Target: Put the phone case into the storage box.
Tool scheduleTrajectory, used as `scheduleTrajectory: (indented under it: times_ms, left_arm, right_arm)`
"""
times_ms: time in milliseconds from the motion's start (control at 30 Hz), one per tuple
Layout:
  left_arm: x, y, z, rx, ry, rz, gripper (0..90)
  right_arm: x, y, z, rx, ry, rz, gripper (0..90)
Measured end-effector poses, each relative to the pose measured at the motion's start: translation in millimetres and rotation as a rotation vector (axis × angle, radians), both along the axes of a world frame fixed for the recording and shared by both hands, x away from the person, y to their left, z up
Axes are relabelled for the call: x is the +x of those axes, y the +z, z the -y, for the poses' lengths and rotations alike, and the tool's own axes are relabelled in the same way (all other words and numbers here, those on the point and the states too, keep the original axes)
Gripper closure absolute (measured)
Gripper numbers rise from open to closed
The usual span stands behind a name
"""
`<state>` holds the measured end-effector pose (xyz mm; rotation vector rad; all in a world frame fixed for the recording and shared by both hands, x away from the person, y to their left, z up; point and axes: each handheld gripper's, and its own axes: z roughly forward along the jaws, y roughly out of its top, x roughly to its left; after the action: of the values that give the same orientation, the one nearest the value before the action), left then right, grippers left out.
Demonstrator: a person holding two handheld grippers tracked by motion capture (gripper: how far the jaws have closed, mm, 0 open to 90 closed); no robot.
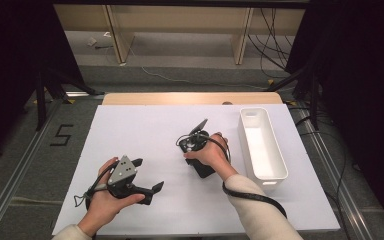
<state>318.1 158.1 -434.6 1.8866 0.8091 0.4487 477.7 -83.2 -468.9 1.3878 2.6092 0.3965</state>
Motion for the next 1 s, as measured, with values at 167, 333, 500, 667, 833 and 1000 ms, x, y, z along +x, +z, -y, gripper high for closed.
scheduleTrajectory:
  times_ms: [167, 333, 500, 667, 833, 1000]
  left_arm:
    - [0.3, 0.2, -0.4, 0.002, 0.002, 0.002, 0.0]
    - [0.3, 0.0, -0.5, -0.001, 0.004, -0.001, 0.0]
    - [0.2, -0.2, -0.3, -0.001, 0.004, -0.001, 0.0]
    - [0.5, -0.3, -0.5, 0.0, 0.007, -0.002, 0.0]
    - [0.7, -0.4, -0.9, -0.002, 0.01, -0.003, 0.0]
    - [1.3, -0.5, -1.4, -0.002, 0.015, -0.003, 0.0]
  right_arm:
    - [-0.8, 0.5, 1.2, 0.007, -0.002, 0.0, 15.7]
    - [-1.6, 0.2, 2.8, 0.018, 0.003, 0.011, 16.0]
    - [-3.0, 0.9, 4.7, 0.032, 0.005, 0.005, 16.1]
    - [-4.0, 2.5, 6.3, 0.05, 0.004, 0.007, 16.1]
    - [-4.9, 5.3, 8.4, 0.067, 0.013, 0.033, 16.1]
    - [-9.7, 12.4, 10.1, 0.096, 0.029, 0.076, 16.1]
